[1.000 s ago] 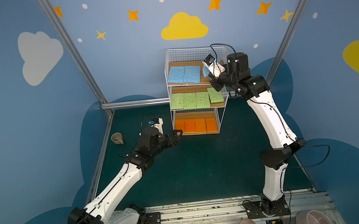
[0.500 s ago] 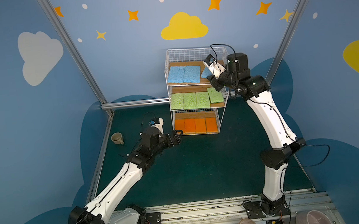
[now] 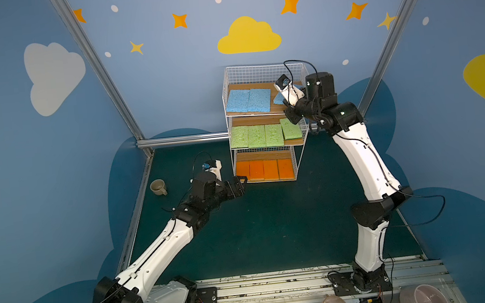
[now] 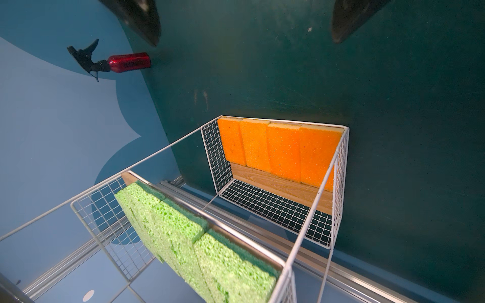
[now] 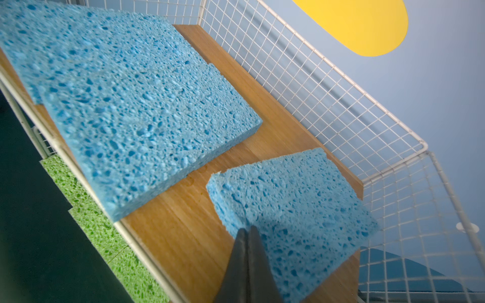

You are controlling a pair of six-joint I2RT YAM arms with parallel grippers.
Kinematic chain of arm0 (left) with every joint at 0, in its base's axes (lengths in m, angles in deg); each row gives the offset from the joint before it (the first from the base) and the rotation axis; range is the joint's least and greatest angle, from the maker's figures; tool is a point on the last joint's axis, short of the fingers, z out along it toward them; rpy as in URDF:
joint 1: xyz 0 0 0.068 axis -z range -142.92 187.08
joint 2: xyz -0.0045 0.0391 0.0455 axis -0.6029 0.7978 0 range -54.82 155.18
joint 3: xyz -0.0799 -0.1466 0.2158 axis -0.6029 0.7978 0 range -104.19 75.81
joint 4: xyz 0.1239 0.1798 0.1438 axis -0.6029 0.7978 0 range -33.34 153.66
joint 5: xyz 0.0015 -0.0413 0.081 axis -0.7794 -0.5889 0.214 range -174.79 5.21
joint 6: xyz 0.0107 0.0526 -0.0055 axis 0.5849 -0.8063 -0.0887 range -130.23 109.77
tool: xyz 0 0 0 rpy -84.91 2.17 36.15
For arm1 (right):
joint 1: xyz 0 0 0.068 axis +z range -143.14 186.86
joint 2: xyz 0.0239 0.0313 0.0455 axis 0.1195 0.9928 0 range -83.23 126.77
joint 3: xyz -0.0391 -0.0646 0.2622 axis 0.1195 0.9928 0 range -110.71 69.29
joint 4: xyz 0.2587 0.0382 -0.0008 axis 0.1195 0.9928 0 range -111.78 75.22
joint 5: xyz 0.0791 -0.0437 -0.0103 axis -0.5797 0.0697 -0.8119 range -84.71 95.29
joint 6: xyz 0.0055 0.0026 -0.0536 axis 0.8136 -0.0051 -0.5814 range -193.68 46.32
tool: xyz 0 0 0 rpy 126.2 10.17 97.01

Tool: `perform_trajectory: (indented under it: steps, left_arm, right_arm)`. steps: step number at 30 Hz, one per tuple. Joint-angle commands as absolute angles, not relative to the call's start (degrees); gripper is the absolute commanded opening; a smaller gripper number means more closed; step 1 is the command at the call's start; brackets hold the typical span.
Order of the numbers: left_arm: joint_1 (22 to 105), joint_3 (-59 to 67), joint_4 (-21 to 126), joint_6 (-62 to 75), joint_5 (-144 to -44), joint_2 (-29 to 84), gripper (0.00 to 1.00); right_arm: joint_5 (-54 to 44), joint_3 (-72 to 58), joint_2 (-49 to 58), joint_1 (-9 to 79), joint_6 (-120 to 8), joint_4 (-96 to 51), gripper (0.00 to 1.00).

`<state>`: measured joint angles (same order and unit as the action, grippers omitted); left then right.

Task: Place and organize the cleaning sponges onto the shelf
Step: 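Lower the blue sponge beside the other blue sponges on the top board, then open the right gripper and release the blue sponge on the board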

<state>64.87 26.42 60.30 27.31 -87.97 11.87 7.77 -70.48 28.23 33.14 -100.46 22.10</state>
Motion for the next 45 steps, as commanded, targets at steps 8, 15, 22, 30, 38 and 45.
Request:
perform_trajectory:
  steps: [8, 15, 22, 30, 38, 45]
  left_arm:
    - [65.7, 25.1, 60.8, 26.7, -86.6, 11.4, 1.0]
    - [66.0, 25.0, 61.1, 26.6, -86.3, 11.2, 1.0]
    - [66.1, 24.9, 61.1, 26.5, -86.2, 11.5, 1.0]
    - [66.2, 24.7, 61.3, 26.3, -86.0, 11.7, 1.0]
    - [66.2, 24.6, 61.1, 26.3, -85.9, 12.3, 1.0]
    - [66.2, 24.3, 61.8, 26.1, -85.6, 12.1, 1.0]
  right_arm:
    - [1.1, -54.9, 17.7, 32.2, -100.3, 12.8, 0.0]
    - [-4.0, -50.7, 14.7, 31.5, -100.3, 11.0, 0.0]
    - [-8.1, -48.0, 12.9, 31.2, -100.3, 8.5, 0.0]
    - [-9.6, -48.1, 13.5, 29.7, -99.6, 7.8, 0.0]
    - [-13.7, -48.4, 14.2, 28.9, -99.2, 6.2, 0.0]
    - [-15.5, -47.6, 14.6, 27.6, -97.9, 5.3, 0.1]
